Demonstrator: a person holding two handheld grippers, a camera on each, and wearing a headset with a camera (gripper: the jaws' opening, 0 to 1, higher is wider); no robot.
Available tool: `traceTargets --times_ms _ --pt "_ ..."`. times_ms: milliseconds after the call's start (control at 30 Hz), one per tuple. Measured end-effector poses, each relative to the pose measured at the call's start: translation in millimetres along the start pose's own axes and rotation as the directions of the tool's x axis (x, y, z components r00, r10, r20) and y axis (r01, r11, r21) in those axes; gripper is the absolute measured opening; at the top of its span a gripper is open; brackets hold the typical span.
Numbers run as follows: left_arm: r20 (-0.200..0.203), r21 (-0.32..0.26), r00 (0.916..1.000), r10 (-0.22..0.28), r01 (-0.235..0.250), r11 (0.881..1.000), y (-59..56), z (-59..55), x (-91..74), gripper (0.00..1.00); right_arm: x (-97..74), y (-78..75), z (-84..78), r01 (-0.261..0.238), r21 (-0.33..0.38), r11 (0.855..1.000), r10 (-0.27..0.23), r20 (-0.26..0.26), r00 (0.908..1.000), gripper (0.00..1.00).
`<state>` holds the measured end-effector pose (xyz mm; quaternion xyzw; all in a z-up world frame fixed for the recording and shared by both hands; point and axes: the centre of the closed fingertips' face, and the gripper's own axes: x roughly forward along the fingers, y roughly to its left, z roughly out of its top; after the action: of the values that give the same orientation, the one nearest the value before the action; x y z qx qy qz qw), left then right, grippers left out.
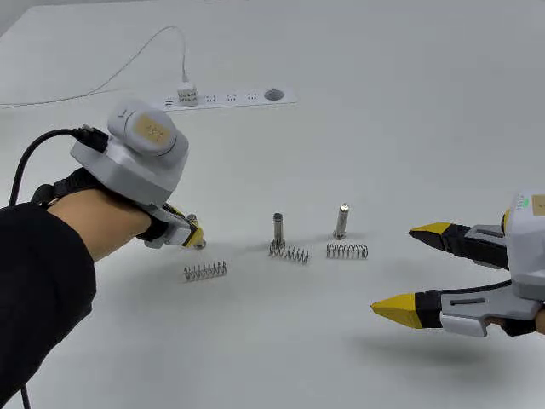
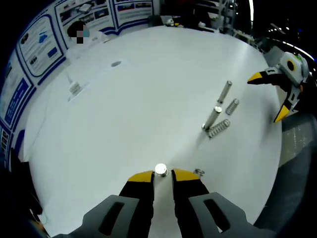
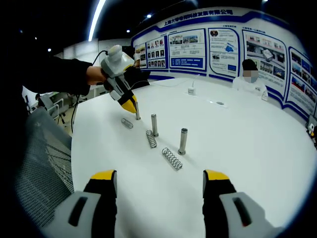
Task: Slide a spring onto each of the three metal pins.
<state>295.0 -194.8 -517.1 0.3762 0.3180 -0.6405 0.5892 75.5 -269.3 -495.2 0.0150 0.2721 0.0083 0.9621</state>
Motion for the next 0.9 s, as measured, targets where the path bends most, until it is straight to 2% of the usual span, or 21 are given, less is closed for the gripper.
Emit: traceTargets --times_ms 267,500,900 --pt "0.016 0.005 0.9999 -0.002 0.002 1.000 -0.4 -5.8 -4.6 0.22 0.4 0.5 0.2 -0.002 -0.001 1.000 0.002 -0.003 1.0000 0.72" --pt "0.030 0.006 0.9990 -0.032 0.032 0.999 -4.5 -10.2 -8.7 0.25 0.9 0.2 -0.5 -0.002 -0.003 1.000 0.002 -0.006 1.0000 0.72" --pt "0.032 0.050 0.9940 -0.105 0.103 0.993 -21.8 -27.3 -9.3 0.24 1.8 0.7 -0.2 -0.004 -0.003 1.000 0.004 -0.010 0.9999 0.72"
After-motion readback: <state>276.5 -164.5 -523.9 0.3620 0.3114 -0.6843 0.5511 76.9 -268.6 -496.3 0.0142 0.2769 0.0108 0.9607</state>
